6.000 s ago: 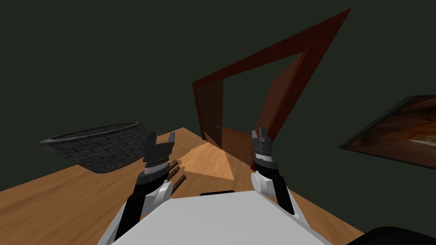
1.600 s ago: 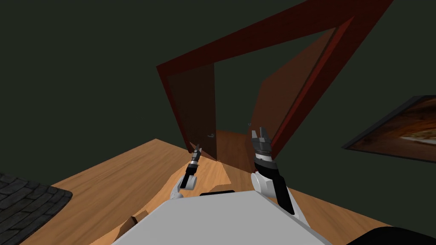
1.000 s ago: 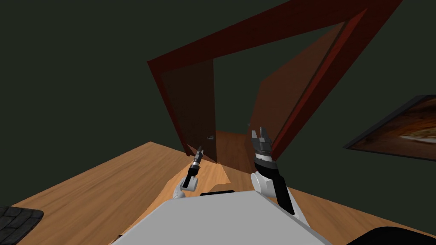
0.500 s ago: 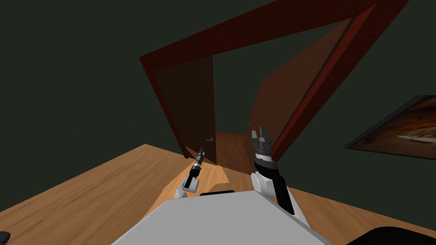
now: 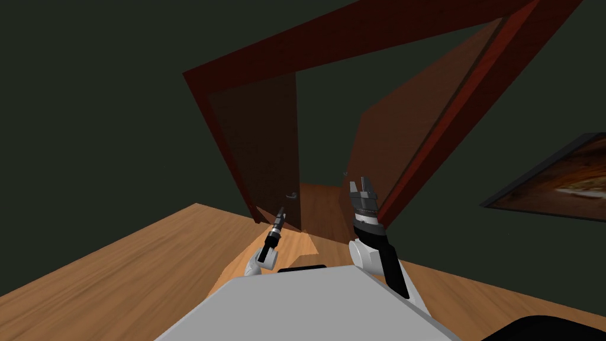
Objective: Push the door open
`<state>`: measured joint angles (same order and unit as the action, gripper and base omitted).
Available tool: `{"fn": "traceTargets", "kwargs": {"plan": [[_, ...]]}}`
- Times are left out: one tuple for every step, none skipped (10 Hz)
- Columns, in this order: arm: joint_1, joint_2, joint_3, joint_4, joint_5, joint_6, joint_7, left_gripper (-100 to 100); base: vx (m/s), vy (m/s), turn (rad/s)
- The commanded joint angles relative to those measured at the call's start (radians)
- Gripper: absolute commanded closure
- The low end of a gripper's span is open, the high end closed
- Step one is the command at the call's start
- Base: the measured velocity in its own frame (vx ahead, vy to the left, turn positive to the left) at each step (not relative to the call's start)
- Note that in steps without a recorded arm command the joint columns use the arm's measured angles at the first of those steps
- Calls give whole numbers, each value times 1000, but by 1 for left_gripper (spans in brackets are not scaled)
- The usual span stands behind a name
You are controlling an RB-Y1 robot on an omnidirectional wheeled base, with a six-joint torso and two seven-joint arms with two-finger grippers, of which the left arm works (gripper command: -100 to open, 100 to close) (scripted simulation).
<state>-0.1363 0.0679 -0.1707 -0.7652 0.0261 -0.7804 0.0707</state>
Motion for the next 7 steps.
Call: {"fn": "traceTargets", "kwargs": {"plan": [[-15, -1, -2, 37, 1, -13, 1, -100, 33, 22, -28], [-22, -3, -5, 56, 2, -15, 1, -100, 44, 23, -47], [-29, -5, -7, 75, 3, -18, 1, -100, 52, 30, -47], [-37, -7, -10, 94, 3, -20, 1, -100, 62, 42, -37], [-43, -8, -12, 110, 4, -22, 0, -100, 59, 37, -39], [-53, -12, -16, 136, 4, -26, 0, -100, 79, 39, -52], [-63, -15, -19, 162, 5, -29, 0, -100, 83, 54, -69]]}}
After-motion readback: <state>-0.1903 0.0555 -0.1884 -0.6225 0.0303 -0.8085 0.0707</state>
